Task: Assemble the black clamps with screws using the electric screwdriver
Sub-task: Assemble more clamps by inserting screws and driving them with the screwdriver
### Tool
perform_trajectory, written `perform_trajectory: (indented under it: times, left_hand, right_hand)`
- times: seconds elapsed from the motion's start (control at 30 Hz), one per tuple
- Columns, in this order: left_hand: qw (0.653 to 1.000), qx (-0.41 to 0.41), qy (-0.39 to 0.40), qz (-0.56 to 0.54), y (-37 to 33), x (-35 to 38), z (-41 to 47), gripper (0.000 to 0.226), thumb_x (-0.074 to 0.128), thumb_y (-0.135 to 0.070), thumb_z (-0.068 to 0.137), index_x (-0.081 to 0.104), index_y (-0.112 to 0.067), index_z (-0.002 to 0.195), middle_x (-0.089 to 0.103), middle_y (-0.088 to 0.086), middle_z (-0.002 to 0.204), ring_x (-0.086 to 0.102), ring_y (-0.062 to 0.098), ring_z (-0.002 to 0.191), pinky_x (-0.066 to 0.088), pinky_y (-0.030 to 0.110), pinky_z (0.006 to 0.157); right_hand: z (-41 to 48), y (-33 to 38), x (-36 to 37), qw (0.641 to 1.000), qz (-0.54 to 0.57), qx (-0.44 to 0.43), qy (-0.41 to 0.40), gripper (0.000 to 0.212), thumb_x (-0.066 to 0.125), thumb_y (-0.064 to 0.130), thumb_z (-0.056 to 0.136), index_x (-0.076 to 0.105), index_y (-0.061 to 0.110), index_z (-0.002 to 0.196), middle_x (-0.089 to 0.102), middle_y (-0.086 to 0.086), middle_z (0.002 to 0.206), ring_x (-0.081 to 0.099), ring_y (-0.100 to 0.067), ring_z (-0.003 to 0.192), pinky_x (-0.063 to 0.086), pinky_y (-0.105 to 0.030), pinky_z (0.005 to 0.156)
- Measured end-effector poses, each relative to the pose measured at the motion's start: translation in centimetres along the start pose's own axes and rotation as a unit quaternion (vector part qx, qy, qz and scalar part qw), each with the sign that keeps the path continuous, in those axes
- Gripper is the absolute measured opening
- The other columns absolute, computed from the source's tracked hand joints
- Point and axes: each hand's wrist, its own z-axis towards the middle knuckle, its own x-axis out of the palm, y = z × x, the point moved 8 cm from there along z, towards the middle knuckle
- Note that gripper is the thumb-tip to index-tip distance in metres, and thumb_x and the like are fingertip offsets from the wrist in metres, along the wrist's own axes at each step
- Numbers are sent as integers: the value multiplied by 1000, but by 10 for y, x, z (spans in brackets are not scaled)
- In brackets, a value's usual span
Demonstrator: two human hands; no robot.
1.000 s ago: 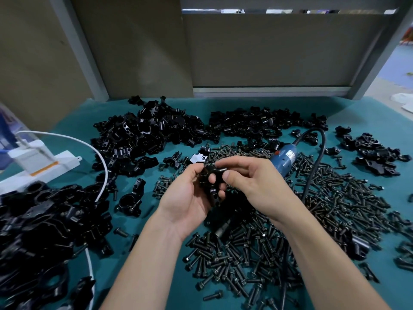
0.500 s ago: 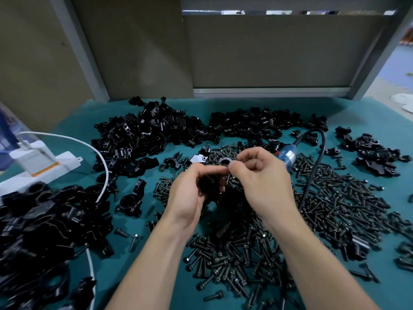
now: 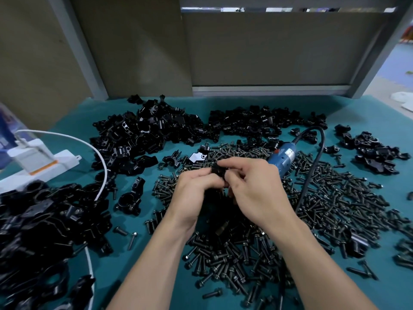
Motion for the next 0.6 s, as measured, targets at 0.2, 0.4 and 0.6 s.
perform_trajectory:
  times: [0.2,0.4,0.6]
  left_hand:
    - [998,1,-50,40,-4,0,-2,22,64,-30,77,74,-15,65,73,6,77,66,17,70,54,34,65]
    - [997,-16,-75,-29,0,-9,-2,15,52,-24,64,57,-20,50,61,5,63,53,17,56,43,30,51]
    - [996,-28,-77,-29,6,-10,-1,33,50,-25,69,60,-10,96,63,-1,75,58,10,58,45,25,49]
  right_hand:
    - [7,-8,-15,995,94,30,-6,17,73,17,88,82,31,82,72,7,63,61,-5,52,51,-25,56]
    - [3,6,5,980,99,-9,171,50,78,4,82,76,40,117,74,10,117,75,-12,100,62,-37,92]
    - [1,5,8,991,74,4,108,32,81,6,82,82,29,104,79,15,86,75,-4,87,59,-36,94]
